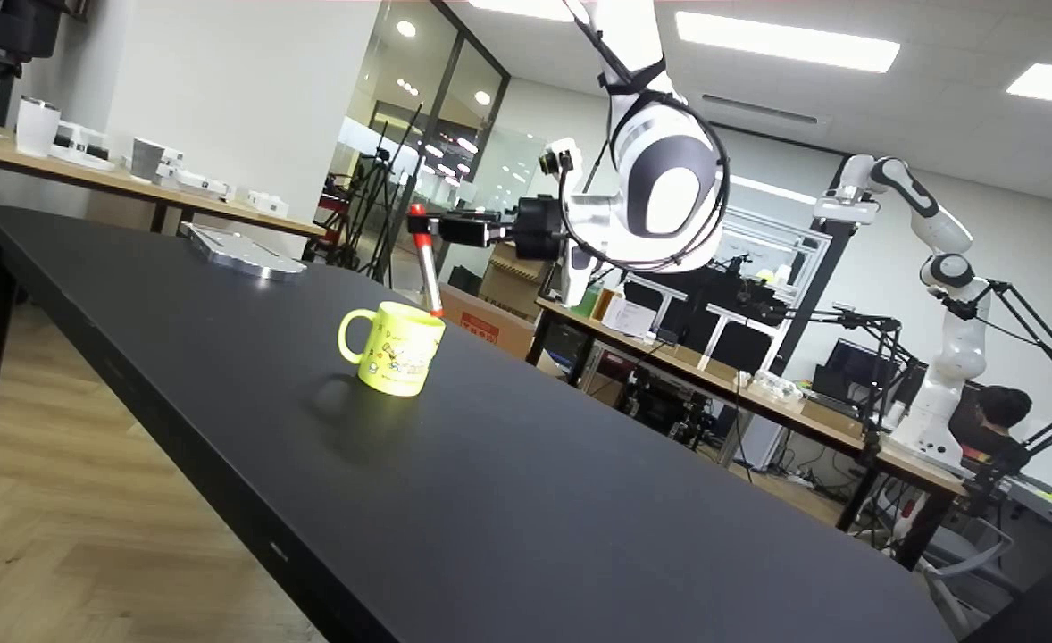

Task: Put the red marker in the mug

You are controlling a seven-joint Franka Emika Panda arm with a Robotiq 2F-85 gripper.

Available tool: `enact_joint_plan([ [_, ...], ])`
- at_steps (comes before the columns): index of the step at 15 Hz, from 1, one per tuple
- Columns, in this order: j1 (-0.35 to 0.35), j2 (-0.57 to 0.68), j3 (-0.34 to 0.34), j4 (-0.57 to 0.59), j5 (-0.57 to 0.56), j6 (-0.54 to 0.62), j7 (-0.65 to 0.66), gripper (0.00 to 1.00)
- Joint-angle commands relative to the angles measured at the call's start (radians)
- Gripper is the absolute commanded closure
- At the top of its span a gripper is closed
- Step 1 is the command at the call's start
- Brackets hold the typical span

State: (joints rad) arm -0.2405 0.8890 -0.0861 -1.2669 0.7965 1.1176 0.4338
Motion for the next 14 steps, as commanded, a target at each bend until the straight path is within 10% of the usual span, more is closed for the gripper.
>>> enact_joint_plan([
  [1, 0.008, 0.042, -0.004, 0.045, 0.040, -0.020, 0.037, 0.94],
  [12, 0.032, 0.110, -0.018, -0.004, 0.009, 0.033, -0.009, 0.94],
  [13, 0.036, 0.106, -0.017, -0.004, 0.006, 0.032, -0.012, 0.50],
  [14, 0.039, 0.094, -0.014, -0.005, 0.008, 0.031, -0.021, 0.50],
])
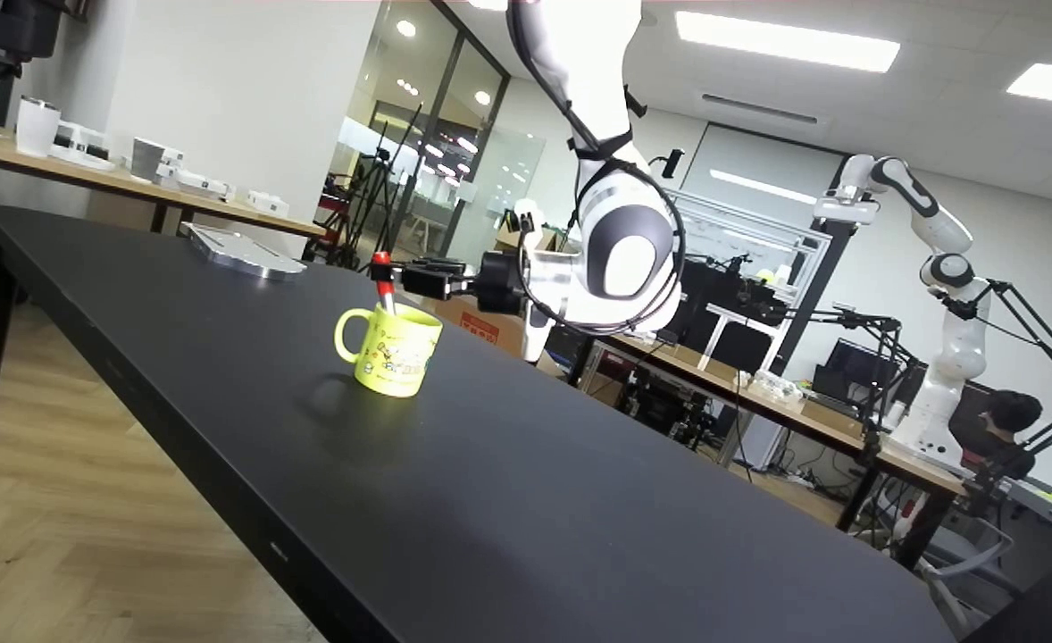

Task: Put the red marker in the mug

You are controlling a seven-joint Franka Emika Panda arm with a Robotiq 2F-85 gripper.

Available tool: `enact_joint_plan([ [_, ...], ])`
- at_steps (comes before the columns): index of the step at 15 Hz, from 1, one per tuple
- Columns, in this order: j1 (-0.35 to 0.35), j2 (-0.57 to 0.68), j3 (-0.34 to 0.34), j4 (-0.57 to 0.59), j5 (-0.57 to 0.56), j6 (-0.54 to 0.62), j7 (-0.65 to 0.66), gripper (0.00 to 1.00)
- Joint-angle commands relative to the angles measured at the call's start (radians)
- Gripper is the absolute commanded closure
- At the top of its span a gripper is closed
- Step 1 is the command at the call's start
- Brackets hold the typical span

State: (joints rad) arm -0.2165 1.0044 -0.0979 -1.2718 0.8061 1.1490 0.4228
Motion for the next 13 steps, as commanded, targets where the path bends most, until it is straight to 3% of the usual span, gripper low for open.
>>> enact_joint_plan([
  [1, 0.017, -0.030, 0.000, 0.001, 0.001, -0.003, -0.016, 0.43],
  [7, 0.021, -0.136, 0.003, -0.017, -0.025, -0.037, -0.093, 0.03],
  [8, 0.026, -0.147, -0.003, -0.011, -0.068, -0.068, -0.118, 0.01],
  [9, 0.020, -0.102, 0.006, 0.010, -0.023, -0.041, -0.084, 0.14],
  [11, 0.019, -0.127, 0.005, 0.008, -0.052, -0.060, -0.107, 0.01],
  [13, 0.019, -0.131, 0.005, 0.007, -0.059, -0.064, -0.113, 0.00],
])
